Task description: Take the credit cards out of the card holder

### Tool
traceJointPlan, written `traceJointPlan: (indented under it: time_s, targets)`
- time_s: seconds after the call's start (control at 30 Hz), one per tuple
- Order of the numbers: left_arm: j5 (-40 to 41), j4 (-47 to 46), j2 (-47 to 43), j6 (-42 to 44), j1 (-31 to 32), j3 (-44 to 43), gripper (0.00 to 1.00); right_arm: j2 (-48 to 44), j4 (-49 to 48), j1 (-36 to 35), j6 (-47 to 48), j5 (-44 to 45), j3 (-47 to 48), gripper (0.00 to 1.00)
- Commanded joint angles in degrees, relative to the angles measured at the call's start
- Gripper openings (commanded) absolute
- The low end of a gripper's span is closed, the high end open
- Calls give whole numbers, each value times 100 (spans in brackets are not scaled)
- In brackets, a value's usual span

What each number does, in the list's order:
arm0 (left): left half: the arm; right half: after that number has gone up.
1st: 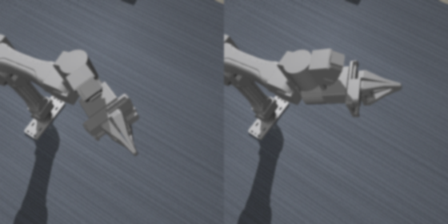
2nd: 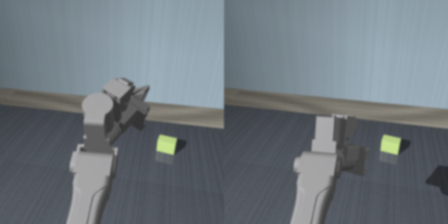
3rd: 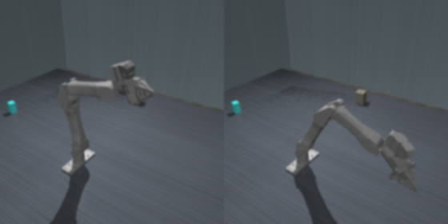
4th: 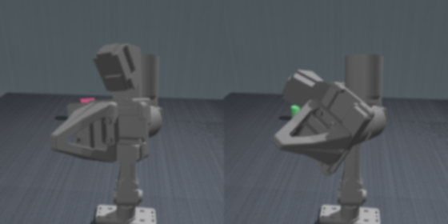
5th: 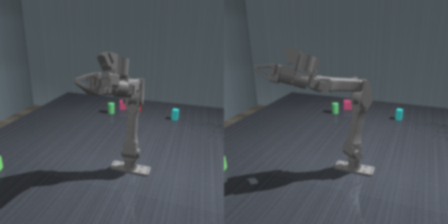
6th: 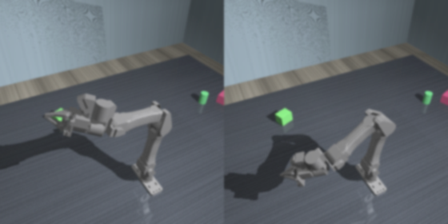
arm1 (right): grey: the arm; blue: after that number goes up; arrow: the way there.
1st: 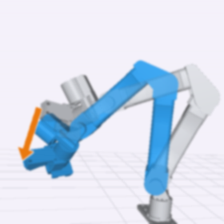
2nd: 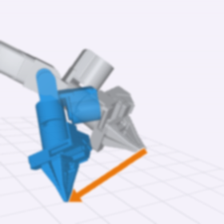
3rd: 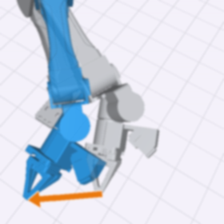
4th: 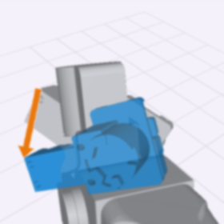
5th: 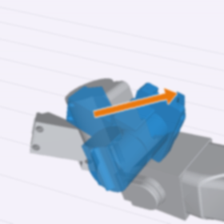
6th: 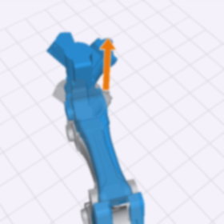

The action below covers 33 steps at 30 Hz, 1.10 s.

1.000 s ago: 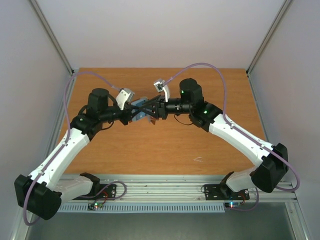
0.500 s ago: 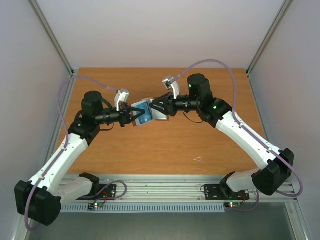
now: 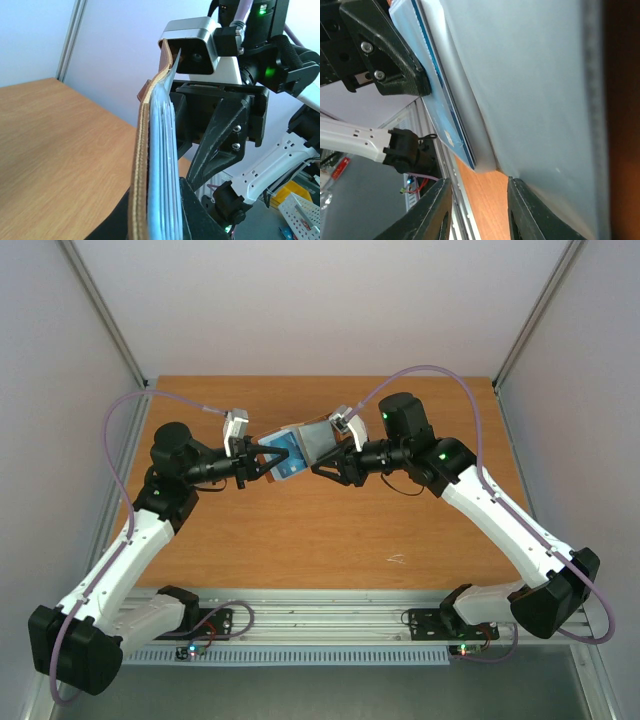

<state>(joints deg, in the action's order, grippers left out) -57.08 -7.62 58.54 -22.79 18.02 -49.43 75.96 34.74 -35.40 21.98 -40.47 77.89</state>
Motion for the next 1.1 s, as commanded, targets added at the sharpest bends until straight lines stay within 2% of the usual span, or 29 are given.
traceJointPlan:
  time_s: [0.0, 0.3, 0.63, 0.73, 0.87, 0.97, 1.07]
  targets:
    - [-418, -865, -103, -80, 39, -32, 0, -13, -37, 15, -41, -231, 260, 31]
    - [-470, -1073, -137, -58, 86, 51, 0, 359, -613, -124, -245, -703, 535, 23]
    - [-488, -1146, -133, -94, 92, 106, 0, 427, -1000, -145, -388, -1332, 481, 4]
    - [-488, -1169, -135, -101, 89, 124, 0, 415, -965, -150, -378, -1336, 512, 2]
    - [-481, -1198, -112, -82, 104, 165, 0, 493, -1131, -207, -475, -1448, 530, 1]
    - [-463, -1219, -93, -51, 161, 187, 0, 703, -961, -374, -379, -1330, 736, 12]
    - [-463, -1220, -104, -34, 168, 188, 0, 752, -1019, -441, -353, -1397, 784, 12]
